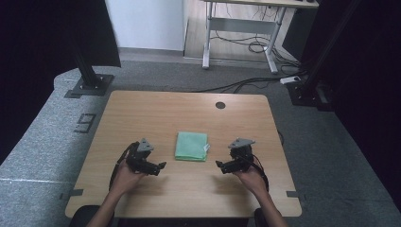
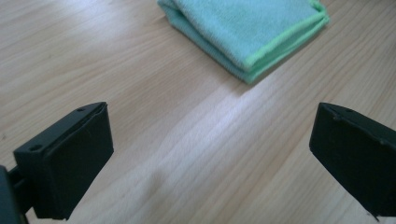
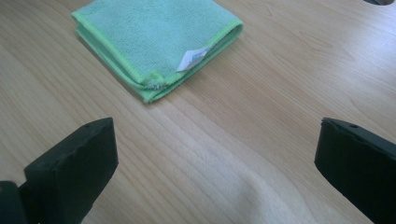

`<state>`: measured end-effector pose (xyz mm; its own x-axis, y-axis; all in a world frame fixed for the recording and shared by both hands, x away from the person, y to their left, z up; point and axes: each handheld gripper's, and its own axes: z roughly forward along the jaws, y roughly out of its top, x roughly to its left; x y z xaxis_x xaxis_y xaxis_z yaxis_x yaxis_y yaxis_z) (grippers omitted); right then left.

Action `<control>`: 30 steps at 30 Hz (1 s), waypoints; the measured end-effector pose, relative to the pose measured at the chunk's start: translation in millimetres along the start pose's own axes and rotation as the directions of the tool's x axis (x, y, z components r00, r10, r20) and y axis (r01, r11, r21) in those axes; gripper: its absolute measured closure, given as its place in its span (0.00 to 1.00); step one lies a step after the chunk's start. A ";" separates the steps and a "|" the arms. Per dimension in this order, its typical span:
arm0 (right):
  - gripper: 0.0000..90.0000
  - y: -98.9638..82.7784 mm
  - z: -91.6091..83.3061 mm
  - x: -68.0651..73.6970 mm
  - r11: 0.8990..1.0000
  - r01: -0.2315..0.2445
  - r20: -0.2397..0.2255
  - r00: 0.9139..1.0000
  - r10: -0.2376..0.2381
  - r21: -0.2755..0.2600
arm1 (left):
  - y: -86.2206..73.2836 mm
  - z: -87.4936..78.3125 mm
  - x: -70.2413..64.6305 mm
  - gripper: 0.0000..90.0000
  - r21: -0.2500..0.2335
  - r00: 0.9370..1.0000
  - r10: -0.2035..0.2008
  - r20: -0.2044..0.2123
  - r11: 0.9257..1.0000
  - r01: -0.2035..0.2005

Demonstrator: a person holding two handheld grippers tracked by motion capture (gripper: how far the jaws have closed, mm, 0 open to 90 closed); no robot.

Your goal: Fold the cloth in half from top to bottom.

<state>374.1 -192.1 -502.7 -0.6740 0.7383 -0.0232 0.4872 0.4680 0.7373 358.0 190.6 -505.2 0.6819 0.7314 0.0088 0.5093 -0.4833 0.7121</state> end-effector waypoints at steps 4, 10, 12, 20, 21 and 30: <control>0.00 -7.1 -6.4 -1.7 1.000 -0.011 0.007 1.000 0.011 -0.004 | -11.3 -4.0 1.8 0.00 0.003 1.000 -0.001 -0.011 1.000 0.001; 0.00 -22.3 -8.1 -4.5 0.999 -0.036 0.011 0.999 0.036 0.004 | -24.6 -6.0 4.2 0.00 0.011 1.000 -0.012 -0.026 1.000 0.013; 0.00 -28.1 -6.7 -5.5 0.999 -0.047 0.011 0.999 0.047 0.009 | -27.7 -5.4 4.6 0.00 0.014 0.999 -0.012 -0.030 1.000 0.013; 0.00 -45.5 1.0 -8.7 0.997 -0.065 0.017 0.998 0.065 0.037 | -37.6 3.0 3.9 0.00 0.042 0.999 -0.008 -0.036 0.999 0.009; 0.00 -47.1 2.1 -8.6 0.997 -0.067 0.016 0.998 0.066 0.042 | -38.2 3.5 3.8 0.00 0.042 0.999 -0.009 -0.035 0.999 0.011; 0.00 -59.9 11.7 -9.3 0.996 -0.068 0.025 0.997 0.067 0.058 | -46.5 14.1 3.3 0.00 0.072 1.000 -0.017 -0.023 0.997 0.018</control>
<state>357.7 -221.4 -554.6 -0.6258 0.7799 0.0087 0.5635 0.4443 0.6965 343.9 208.7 -548.1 0.6609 0.7503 0.0131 0.5582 -0.5032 0.6598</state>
